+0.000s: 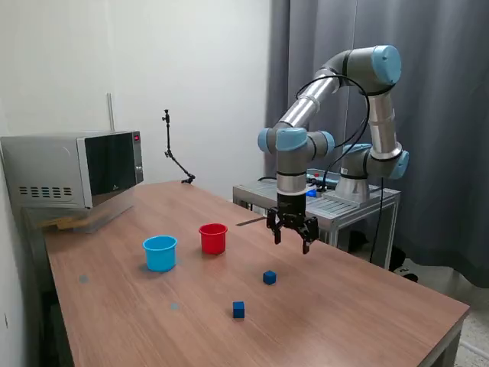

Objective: Place red objects in the red bin, and blue objects in the blue bin.

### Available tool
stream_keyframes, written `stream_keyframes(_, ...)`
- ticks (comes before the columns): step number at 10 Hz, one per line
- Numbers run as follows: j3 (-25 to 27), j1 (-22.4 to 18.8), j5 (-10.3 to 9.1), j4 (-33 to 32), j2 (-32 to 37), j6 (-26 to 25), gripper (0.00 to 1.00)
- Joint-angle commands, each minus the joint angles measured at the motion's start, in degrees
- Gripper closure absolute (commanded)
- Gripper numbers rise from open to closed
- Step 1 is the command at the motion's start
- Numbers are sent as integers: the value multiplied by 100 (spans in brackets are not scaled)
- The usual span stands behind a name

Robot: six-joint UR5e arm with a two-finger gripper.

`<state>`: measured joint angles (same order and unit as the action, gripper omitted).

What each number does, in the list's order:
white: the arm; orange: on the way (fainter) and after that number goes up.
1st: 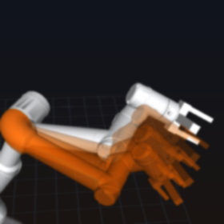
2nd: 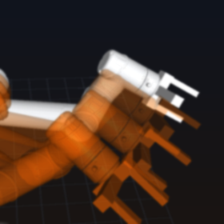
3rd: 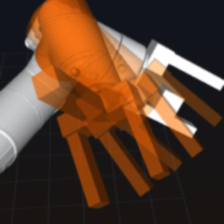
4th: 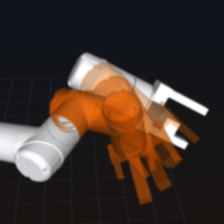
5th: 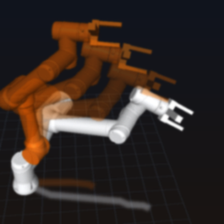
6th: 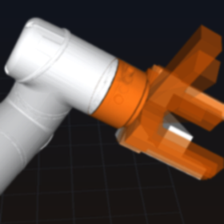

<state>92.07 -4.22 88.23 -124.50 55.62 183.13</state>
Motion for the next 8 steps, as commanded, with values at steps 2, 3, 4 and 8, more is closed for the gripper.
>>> stream_keyframes(2, -233, -9, -8, -356, -515, 38, 0)
stream_keyframes(3, -242, 26, -8, -356, -639, 38, 0)
stream_keyframes(4, -242, 27, -8, -356, -710, 38, 0)
stream_keyframes(8, -277, 105, -8, -478, -816, 38, 0)
